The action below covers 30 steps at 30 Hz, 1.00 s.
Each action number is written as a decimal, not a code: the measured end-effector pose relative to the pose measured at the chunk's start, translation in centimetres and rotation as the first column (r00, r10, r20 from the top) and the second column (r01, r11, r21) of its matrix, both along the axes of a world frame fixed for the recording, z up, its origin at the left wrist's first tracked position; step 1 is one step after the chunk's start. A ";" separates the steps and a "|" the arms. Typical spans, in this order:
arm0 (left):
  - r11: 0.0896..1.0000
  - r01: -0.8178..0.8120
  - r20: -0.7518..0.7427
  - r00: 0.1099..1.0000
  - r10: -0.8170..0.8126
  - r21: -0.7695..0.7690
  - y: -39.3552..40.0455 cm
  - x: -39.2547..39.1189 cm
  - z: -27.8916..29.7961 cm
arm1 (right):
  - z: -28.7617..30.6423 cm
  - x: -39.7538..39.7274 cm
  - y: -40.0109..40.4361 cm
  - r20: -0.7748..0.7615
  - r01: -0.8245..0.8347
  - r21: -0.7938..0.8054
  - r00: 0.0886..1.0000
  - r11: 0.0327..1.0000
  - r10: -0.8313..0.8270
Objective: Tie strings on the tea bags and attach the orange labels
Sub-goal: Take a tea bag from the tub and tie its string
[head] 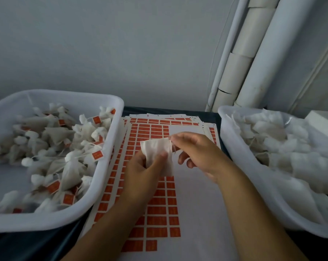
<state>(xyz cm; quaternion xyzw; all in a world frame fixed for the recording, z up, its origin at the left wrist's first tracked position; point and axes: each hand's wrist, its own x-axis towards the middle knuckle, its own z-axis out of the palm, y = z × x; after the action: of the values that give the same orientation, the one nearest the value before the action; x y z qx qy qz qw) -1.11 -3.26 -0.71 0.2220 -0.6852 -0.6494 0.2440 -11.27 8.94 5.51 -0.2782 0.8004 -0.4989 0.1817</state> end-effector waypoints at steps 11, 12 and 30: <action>1.000 0.003 0.042 0.999 -0.002 -0.031 -0.1 -0.2 -0.4 | -3.2 0.6 0.3 -0.297 0.024 -0.092 0.953 0.996 -0.050; 1.000 0.004 0.045 0.999 -0.003 -0.024 -0.1 -0.2 -0.4 | -3.2 0.6 0.4 -0.316 0.023 -0.084 0.948 0.996 -0.048; 0.804 0.123 0.033 0.991 -0.128 -0.582 0.4 0.1 0.1 | -2.1 1.1 0.8 0.529 0.205 -0.703 0.791 0.681 0.309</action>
<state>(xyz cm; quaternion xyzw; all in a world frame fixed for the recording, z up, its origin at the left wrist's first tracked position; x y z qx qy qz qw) -0.97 -2.82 -0.57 0.0884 -0.8632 -0.4238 0.2596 -10.13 9.75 3.44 -0.1747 0.4212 -0.8312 0.3181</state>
